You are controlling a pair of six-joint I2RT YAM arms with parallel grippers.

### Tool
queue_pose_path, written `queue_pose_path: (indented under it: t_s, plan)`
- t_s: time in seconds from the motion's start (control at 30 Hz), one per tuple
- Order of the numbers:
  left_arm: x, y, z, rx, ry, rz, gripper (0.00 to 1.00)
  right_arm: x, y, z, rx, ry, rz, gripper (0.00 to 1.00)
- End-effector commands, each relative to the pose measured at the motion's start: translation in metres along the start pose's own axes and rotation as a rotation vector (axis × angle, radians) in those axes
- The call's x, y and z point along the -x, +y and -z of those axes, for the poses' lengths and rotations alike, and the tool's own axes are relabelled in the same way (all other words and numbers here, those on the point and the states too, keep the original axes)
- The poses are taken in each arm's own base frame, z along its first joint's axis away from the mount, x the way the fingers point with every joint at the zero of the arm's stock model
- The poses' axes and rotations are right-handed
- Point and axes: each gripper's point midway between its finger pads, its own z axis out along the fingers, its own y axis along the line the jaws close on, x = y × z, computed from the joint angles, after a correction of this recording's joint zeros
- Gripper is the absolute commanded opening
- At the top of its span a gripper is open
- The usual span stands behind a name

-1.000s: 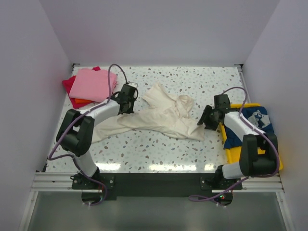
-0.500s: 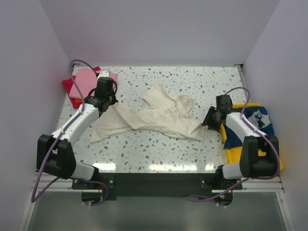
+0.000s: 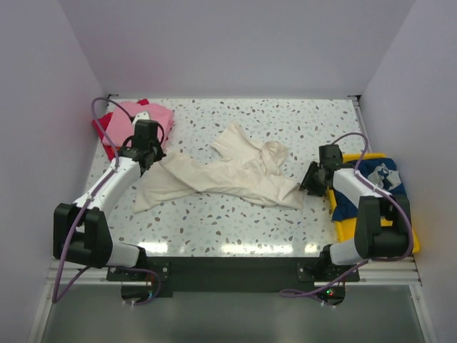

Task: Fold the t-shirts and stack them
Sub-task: Flatten the tshirt out

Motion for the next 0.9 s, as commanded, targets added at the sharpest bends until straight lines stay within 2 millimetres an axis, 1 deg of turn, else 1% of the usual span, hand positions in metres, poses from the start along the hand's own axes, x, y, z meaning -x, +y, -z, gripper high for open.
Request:
queue_pose_path:
  t_s: [0.0, 0.17, 0.27, 0.37, 0.4, 0.5, 0.53, 0.6, 0.63, 0.7, 0.73, 0.77, 0.8, 0.83, 0.87]
  plan:
    - [0.005, 0.004, 0.007, -0.009, -0.019, 0.044, 0.0, 0.012, 0.006, -0.006, 0.03, -0.038, 0.02, 0.4]
    - [0.005, 0.006, 0.009, -0.007, -0.022, 0.047, 0.0, 0.005, 0.005, -0.017, 0.03, -0.005, 0.025, 0.4]
    - [0.005, 0.007, 0.008, -0.006, -0.021, 0.047, 0.0, 0.003, 0.005, -0.022, 0.037, 0.008, 0.031, 0.36]
    - [0.0, 0.007, 0.005, -0.014, -0.01, 0.037, 0.0, -0.004, 0.006, -0.025, 0.045, 0.041, 0.04, 0.26]
    - [-0.004, 0.008, 0.001, -0.01, 0.004, 0.027, 0.0, -0.006, 0.006, -0.026, 0.048, 0.051, 0.039, 0.17]
    - [-0.014, 0.013, -0.008, -0.005, 0.041, 0.033, 0.0, -0.005, 0.008, -0.02, 0.05, 0.063, 0.037, 0.0]
    - [-0.014, 0.012, -0.009, -0.013, 0.044, 0.04, 0.0, -0.002, 0.009, -0.016, 0.05, 0.056, 0.037, 0.0]
    - [-0.006, 0.008, -0.008, -0.049, 0.025, 0.072, 0.0, 0.014, 0.017, -0.006, 0.059, 0.019, 0.05, 0.0]
    - [0.004, 0.005, -0.008, -0.069, 0.01, 0.091, 0.0, 0.03, 0.024, 0.006, 0.069, -0.021, 0.057, 0.0]
    - [0.017, 0.001, -0.007, -0.087, -0.003, 0.113, 0.0, 0.047, 0.033, 0.021, 0.086, -0.061, 0.073, 0.0]
    - [0.037, -0.005, -0.002, -0.11, -0.036, 0.126, 0.0, 0.055, 0.034, 0.031, 0.089, -0.074, 0.069, 0.0]
    - [0.046, -0.006, 0.0, -0.12, -0.044, 0.141, 0.0, 0.078, 0.046, 0.047, 0.119, -0.127, 0.074, 0.0]
    - [0.054, -0.006, 0.002, -0.129, -0.052, 0.155, 0.0, 0.087, 0.052, 0.056, 0.133, -0.15, 0.079, 0.0]
    - [0.075, -0.01, 0.01, -0.149, -0.091, 0.171, 0.0, 0.1, 0.049, 0.066, 0.135, -0.175, 0.059, 0.0]
    - [0.083, -0.008, 0.013, -0.16, -0.103, 0.186, 0.0, 0.121, 0.058, 0.084, 0.166, -0.234, 0.06, 0.0]
